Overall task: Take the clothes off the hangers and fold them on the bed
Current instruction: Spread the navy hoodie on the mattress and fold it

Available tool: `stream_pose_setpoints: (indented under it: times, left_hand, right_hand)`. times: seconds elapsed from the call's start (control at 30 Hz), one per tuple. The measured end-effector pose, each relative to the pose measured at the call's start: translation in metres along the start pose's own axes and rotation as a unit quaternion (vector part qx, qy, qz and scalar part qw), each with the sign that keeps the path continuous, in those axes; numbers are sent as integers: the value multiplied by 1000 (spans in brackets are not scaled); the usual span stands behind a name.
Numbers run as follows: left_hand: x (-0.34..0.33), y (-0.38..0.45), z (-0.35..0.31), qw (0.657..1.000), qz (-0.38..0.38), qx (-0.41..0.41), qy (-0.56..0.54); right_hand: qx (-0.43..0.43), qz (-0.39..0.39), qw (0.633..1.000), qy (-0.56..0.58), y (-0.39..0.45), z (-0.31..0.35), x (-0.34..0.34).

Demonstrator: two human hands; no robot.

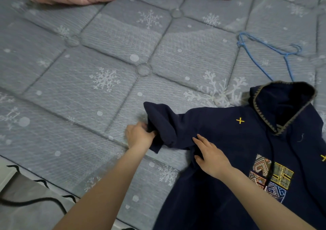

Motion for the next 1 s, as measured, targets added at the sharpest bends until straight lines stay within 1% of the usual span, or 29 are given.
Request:
stream_pose_setpoints:
  times: [0.03, 0.1, 0.2, 0.27, 0.4, 0.5, 0.6, 0.63, 0.67, 0.73, 0.83, 0.87, 0.9, 0.93, 0.97, 1.0]
  left_hand:
    - [1, -1, -3, 999, -16, -11, 33]
    - [-1, -5, -5, 999, -20, -17, 28]
    - [15, -6, -1, 996, -34, -36, -70]
    - [44, 2, 9, 990, -78, -54, -104]
    - [136, 22, 44, 976, -196, -44, -86]
    - [195, 39, 86, 968, -244, 5, -58]
    - [222, 42, 112, 958, -281, 58, -5]
    - [221, 39, 110, 955, -293, 45, 17]
    - [216, 34, 101, 953, -301, 11, 35]
    - [193, 21, 77, 952, -292, -74, 50]
    - [135, -1, 33, 948, -232, -205, 79]
    - [113, -11, 17, 941, -205, -253, 98]
    - [90, -21, 1, 932, -170, -295, 120]
    - [63, -31, -12, 927, -117, -323, 152]
    - [36, -39, -18, 920, -54, -333, 198]
    - [11, -42, -17, 913, 12, -319, 253]
  right_hand:
    - [-1, 3, 1000, 0, 1, 0, 0]
    - [-2, 9, 1000, -1, 1, 0, 1]
    - [-2, 15, 1000, -9, 2, -2, 4]
    - [-7, 22, 1000, -16, 2, -3, 6]
    - [-19, 33, 999, -34, 7, -1, 6]
    - [-31, 34, 998, -32, 11, 4, 4]
    - [-37, 28, 998, -38, 15, 9, 5]
    - [-37, 22, 998, -39, 15, 10, 6]
    - [-36, 15, 998, -40, 15, 11, 6]
    - [-24, -14, 999, -47, 13, 12, 9]
    - [13, -68, 995, -78, 9, 16, 16]
    - [24, -61, 994, -86, 8, 14, 14]
    - [34, -39, 995, -89, 9, 14, 9]
    - [37, -4, 996, -83, 9, 11, 2]
    - [38, 32, 996, -76, 8, 8, -5]
    - [41, 54, 995, -69, 8, 7, -9]
Point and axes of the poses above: each hand's wrist, its own y-axis towards the middle knuckle, its own x-axis out of the back of the hand, z = x × y, the point moved 8 cm from there along y, towards the middle knuckle, and after that the axes turned 9 degrees about y, right-handed, at the moved point
